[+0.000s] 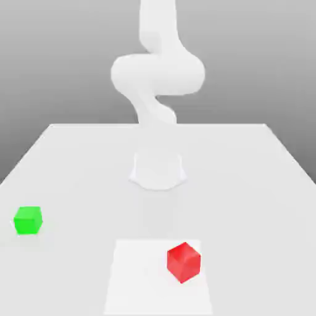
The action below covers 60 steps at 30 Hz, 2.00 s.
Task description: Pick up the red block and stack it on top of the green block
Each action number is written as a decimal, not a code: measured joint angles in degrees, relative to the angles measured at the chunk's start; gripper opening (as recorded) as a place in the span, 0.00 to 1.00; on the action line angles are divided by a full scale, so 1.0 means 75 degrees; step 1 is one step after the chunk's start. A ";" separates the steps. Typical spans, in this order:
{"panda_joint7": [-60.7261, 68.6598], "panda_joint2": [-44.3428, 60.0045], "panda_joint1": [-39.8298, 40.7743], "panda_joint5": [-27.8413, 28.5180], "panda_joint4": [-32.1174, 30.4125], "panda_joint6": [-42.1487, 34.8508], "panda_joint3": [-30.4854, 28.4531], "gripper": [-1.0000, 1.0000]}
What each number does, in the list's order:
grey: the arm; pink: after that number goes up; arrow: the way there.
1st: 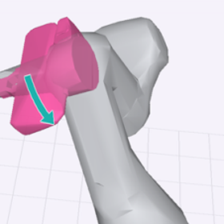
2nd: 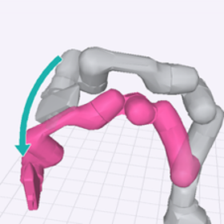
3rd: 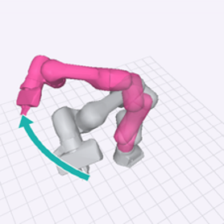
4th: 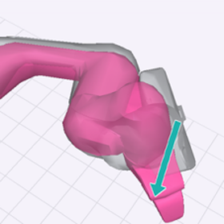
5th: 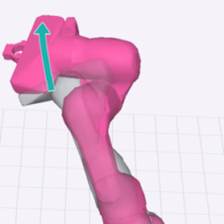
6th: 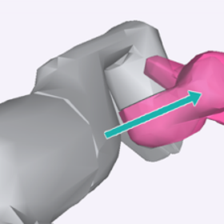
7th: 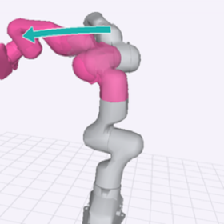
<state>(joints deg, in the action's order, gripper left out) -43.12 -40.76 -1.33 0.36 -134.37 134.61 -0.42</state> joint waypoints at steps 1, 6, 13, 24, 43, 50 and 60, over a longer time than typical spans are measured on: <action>0.0168 0.0311 -0.0079 0.0020 -0.0156 0.0174 -0.0027 0.50; 0.0964 0.1729 -0.0415 0.0067 -0.0872 0.0965 -0.0142 0.50; 0.2115 0.3668 -0.0835 0.0044 -0.1852 0.2046 -0.0273 0.50; 0.3469 0.6716 -0.1003 -0.0134 -0.2769 0.4030 -0.0084 0.50; 0.3092 0.5701 -0.0111 -0.0022 -0.2887 0.3119 -0.0513 0.00; 0.2105 0.5385 0.1930 0.0129 -0.2823 0.2753 -0.1518 0.00; 0.0931 0.5209 0.4498 0.0122 -0.2721 0.2480 -0.2837 0.00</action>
<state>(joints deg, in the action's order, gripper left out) -36.14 -1.70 32.40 1.28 -154.78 153.20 -21.70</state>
